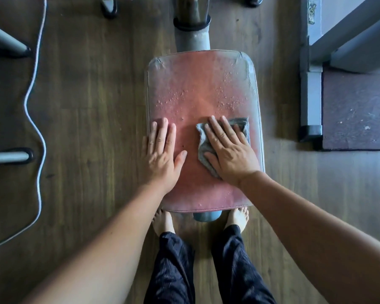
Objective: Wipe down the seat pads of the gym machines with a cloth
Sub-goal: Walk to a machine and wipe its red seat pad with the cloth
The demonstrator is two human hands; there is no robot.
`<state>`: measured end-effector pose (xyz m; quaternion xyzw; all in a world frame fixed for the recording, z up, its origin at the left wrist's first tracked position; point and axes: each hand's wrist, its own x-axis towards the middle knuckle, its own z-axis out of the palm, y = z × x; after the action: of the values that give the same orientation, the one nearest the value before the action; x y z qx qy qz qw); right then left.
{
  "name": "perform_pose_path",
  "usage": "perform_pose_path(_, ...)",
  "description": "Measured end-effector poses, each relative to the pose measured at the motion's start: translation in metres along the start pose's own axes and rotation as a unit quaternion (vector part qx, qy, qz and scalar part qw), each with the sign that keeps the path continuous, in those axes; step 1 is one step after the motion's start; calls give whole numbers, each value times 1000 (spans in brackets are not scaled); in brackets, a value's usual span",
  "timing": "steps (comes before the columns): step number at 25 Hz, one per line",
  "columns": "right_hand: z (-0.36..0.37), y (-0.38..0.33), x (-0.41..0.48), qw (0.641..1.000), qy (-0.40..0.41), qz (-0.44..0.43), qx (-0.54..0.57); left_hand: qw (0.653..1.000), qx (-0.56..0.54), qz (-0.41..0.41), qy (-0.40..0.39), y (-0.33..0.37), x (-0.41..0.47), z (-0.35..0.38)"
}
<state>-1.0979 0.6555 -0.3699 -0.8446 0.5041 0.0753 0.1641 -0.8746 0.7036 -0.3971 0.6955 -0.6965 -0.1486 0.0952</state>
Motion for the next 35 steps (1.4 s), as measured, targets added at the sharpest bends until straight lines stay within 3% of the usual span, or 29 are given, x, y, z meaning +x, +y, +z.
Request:
perform_pose_path(5,-26,19,75,997,43,56,19,1000,14,6,-11,-3,1,0)
perform_pose_path(11,-7,5,5,1000,7,18,13,1000,5,12,14,-3,0,1)
perform_pose_path(18,-46,56,115,993,60,104,16,999,36,13,-6,-4,0,0)
perform_pose_path(24,-18,31,32,998,31,39,-28,1000,3,4,7,-2,1,0)
perform_pose_path(31,-50,61,130,992,60,109,7,1000,20,14,-6,-6,1,2)
perform_pose_path(35,-27,31,74,996,57,66,-19,999,23,-6,-27,-1,0,-2)
